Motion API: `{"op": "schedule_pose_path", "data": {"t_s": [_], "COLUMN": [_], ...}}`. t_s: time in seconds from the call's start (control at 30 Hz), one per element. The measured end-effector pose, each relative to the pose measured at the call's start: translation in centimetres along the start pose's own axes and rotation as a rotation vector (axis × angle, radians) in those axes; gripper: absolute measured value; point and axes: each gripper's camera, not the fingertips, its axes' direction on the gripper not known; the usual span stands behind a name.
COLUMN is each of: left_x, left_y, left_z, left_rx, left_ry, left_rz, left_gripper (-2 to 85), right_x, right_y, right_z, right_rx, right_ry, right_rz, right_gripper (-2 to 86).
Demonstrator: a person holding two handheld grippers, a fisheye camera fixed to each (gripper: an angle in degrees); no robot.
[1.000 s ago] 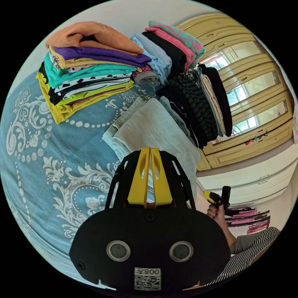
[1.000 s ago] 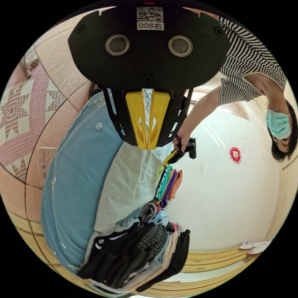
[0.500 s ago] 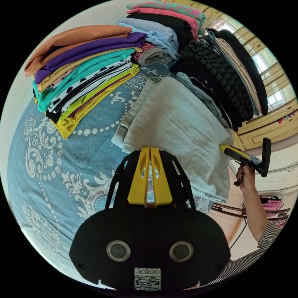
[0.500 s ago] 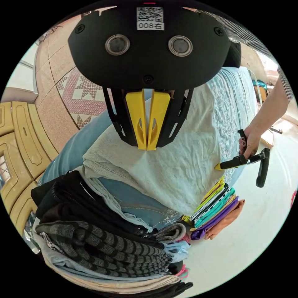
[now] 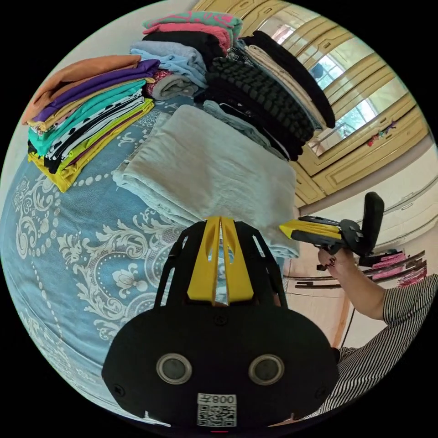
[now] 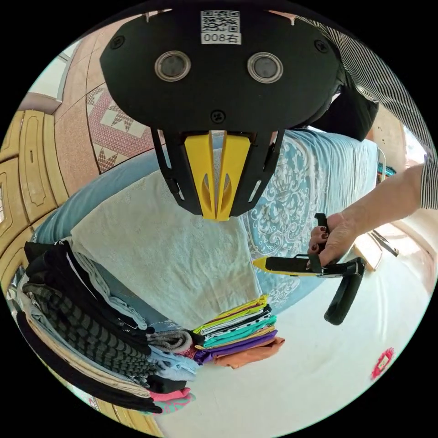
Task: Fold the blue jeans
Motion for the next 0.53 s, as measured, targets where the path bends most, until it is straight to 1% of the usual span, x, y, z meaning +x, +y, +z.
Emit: {"op": "schedule_pose_path", "data": {"t_s": [0.03, 0.1, 0.13, 0.23, 0.37, 0.4, 0.53], "left_x": [0.2, 0.3, 0.2, 0.2, -0.1, -0.2, -0.9], "left_y": [1.8, 4.7, 6.8, 12.2, 18.1, 19.8, 24.9], "left_z": [-0.7, -1.1, -1.2, -1.7, -2.5, -2.9, -4.0], "left_rx": [0.034, 0.03, 0.009, -0.046, -0.073, -0.074, -0.052], "left_ry": [0.064, 0.142, 0.165, 0.196, 0.226, 0.235, 0.271], "left_rz": [0.02, 0.034, 0.018, -0.041, -0.147, -0.183, -0.304], "left_gripper": [0.9, 1.6, 2.4, 4.7, 6.3, 6.5, 6.7], "right_x": [-0.7, -1.8, -2.5, -4.5, -7.1, -8.1, -11.4], "right_y": [-0.7, -2.2, -3.4, -6.8, -10.0, -10.8, -13.1], "right_z": [-1.7, -4.2, -5.6, -8.0, -9.3, -9.2, -7.2], "right_rx": [0.069, 0.185, 0.247, 0.352, 0.405, 0.41, 0.351], "right_ry": [0.067, 0.172, 0.239, 0.368, 0.427, 0.468, 0.606], "right_rz": [-0.004, -0.021, -0.039, -0.075, -0.1, -0.111, -0.138], "right_gripper": [0.9, 1.6, 2.3, 6.2, 8.8, 8.9, 8.9]}}
